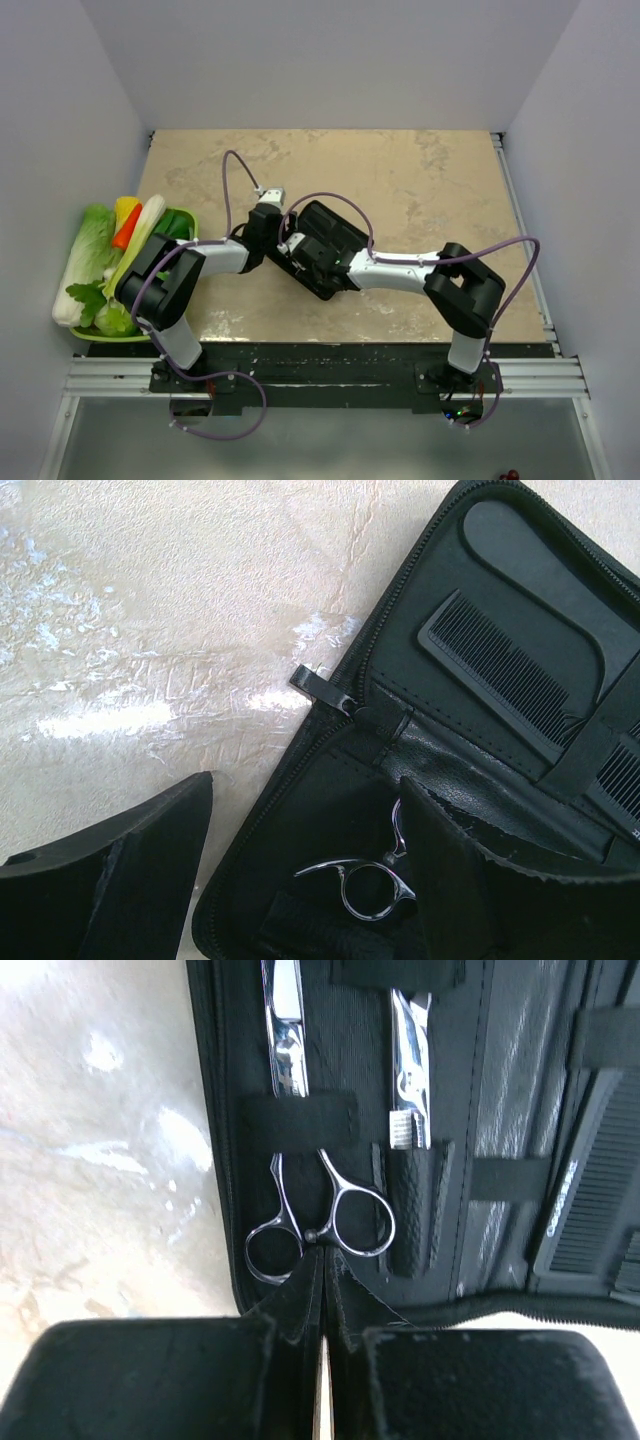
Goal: Sort the hair-cutting tools
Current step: Place the scissors in the hairdressing tool bag, then close the hairdressing tool bag at the center of the board, then adjust the hairdressing tool bag at the center of the board.
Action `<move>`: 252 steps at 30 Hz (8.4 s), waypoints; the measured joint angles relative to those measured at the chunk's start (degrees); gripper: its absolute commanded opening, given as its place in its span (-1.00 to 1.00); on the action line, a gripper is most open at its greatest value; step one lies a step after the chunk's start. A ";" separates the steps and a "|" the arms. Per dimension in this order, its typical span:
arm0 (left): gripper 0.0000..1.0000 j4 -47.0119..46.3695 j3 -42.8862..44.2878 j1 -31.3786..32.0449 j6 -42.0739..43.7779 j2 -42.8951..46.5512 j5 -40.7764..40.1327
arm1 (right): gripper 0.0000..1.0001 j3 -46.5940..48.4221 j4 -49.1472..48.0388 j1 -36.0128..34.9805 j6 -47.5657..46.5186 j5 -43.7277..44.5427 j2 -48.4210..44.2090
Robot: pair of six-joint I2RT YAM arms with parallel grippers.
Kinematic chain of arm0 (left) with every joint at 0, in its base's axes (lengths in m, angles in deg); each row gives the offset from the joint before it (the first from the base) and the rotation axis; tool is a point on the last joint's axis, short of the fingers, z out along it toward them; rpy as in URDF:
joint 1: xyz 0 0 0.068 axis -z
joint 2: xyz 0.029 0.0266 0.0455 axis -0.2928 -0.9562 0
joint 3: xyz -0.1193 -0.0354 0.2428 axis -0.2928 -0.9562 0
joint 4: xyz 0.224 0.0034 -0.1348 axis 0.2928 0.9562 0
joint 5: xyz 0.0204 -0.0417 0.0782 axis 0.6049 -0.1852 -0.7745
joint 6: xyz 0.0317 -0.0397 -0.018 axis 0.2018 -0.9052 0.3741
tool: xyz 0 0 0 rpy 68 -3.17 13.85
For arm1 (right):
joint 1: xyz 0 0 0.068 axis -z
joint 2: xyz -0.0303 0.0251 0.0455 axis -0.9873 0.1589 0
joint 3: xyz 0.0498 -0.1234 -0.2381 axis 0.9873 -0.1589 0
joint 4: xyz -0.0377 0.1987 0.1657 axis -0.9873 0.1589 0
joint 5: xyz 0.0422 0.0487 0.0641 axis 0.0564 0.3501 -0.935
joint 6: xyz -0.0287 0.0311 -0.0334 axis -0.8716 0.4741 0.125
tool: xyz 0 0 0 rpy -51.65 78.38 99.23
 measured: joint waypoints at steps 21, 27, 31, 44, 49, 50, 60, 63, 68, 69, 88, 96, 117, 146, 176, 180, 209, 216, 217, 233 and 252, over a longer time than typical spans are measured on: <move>0.58 -0.11 0.00 -0.48 -0.02 0.00 1.20 | -1.00 4.90 1.81 -0.28 1.33 1.73 3.52; 0.58 -0.39 0.00 -0.39 -0.04 -0.04 1.40 | -0.33 4.70 4.68 -0.37 1.99 3.52 -0.83; 0.57 -0.70 0.00 -0.31 -0.07 -0.13 2.03 | 0.07 3.74 6.71 0.55 3.37 7.48 -10.86; 0.56 -2.78 -1.20 -0.31 -0.13 0.11 2.89 | -1.00 -2.19 -2.38 29.46 11.67 5.64 -16.35; 0.56 -2.89 -1.53 -0.31 -0.28 0.42 3.39 | -1.00 -1.29 -5.88 34.51 12.57 0.61 -9.46; 0.56 -2.93 -1.57 -0.31 -0.35 0.44 3.48 | -1.00 -0.57 -6.29 34.95 12.50 -0.74 -7.37; 0.55 -3.08 -1.77 -0.24 -0.55 0.57 4.13 | -1.00 5.53 -10.23 34.97 9.79 -15.17 6.16; 0.55 -3.10 -1.77 -0.24 -0.55 0.59 4.17 | -1.00 5.55 -10.71 34.97 8.98 -18.56 6.91; 0.55 -3.10 -1.77 -0.24 -0.55 0.59 4.31 | -1.00 4.04 -10.97 35.36 7.85 -23.45 6.21; 0.55 -3.10 -1.77 -0.24 -0.55 0.57 4.31 | -1.00 3.76 -10.91 35.43 7.67 -24.26 6.01; 0.55 -3.02 -1.77 -0.24 -0.57 0.68 4.33 | -1.00 -0.76 -9.03 33.88 7.58 -42.23 -5.99; 0.63 6.73 -6.27 0.02 -3.45 10.47 5.81 | -1.00 -0.79 -8.98 28.98 8.04 -42.56 -6.21; 0.81 31.63 -9.99 0.72 -13.94 47.58 -0.48 | -1.00 -7.06 -10.36 16.92 9.40 -39.01 -11.85; 0.79 14.19 6.01 0.72 -7.37 9.77 5.42 | -1.00 -25.73 -24.65 7.54 21.14 -23.56 -20.24; 0.75 9.01 -1.68 0.92 -6.64 6.64 7.19 | -1.00 -28.59 -25.55 -1.44 31.50 -6.19 -21.11; 0.76 8.57 -4.90 1.36 -8.46 9.62 6.58 | -1.00 -28.24 -24.96 -1.84 34.05 -2.05 -20.57; 0.80 7.08 -24.15 14.60 -22.73 32.24 4.96 | -1.00 -17.62 -29.35 2.43 39.28 10.40 -6.93; 0.81 2.71 -24.61 24.06 -28.13 29.22 1.53 | -1.00 -18.58 -31.26 5.49 38.40 9.05 -7.26; 0.81 2.08 -24.02 25.68 -29.00 28.24 1.38 | -1.00 -18.91 -31.28 5.86 38.34 9.05 -7.63; 0.78 -13.33 -13.81 32.02 -33.57 7.78 2.43 | -1.00 -23.02 -6.67 7.82 33.48 14.95 -30.56; 0.75 -19.65 -7.56 33.64 -33.55 -1.22 4.76 | -0.46 -28.22 11.72 5.88 42.73 16.98 -42.77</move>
